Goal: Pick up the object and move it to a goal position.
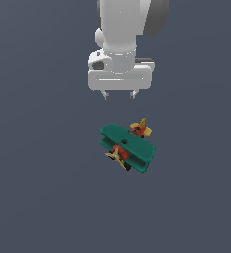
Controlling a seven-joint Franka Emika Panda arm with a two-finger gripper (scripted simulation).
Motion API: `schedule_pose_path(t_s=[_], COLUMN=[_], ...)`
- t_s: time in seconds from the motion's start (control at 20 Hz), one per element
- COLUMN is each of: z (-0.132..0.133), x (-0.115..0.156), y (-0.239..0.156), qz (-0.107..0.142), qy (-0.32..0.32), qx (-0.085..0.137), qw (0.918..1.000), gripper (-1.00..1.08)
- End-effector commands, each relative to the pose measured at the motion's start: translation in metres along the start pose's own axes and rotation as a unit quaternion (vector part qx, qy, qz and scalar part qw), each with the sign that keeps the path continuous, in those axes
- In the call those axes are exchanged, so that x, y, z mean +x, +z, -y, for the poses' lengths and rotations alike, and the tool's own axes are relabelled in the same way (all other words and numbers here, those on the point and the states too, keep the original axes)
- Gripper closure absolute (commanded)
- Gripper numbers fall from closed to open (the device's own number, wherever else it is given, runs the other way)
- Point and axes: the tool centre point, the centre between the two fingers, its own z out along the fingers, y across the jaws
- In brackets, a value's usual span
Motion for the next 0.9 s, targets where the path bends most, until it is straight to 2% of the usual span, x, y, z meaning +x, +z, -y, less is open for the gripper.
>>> schedule_pose_path(t_s=[0.0, 0.4, 0.85], z=[0.0, -0.007, -0.01], x=[0.0, -0.002, -0.002], y=[0.0, 0.0, -0.013], qz=[0.0, 0.001, -0.012], qy=[0.0, 0.0, -0.004], qx=[0.0, 0.002, 0.013], qw=[1.0, 1.0, 0.9998], gripper=[-0.2, -0.2, -0.2])
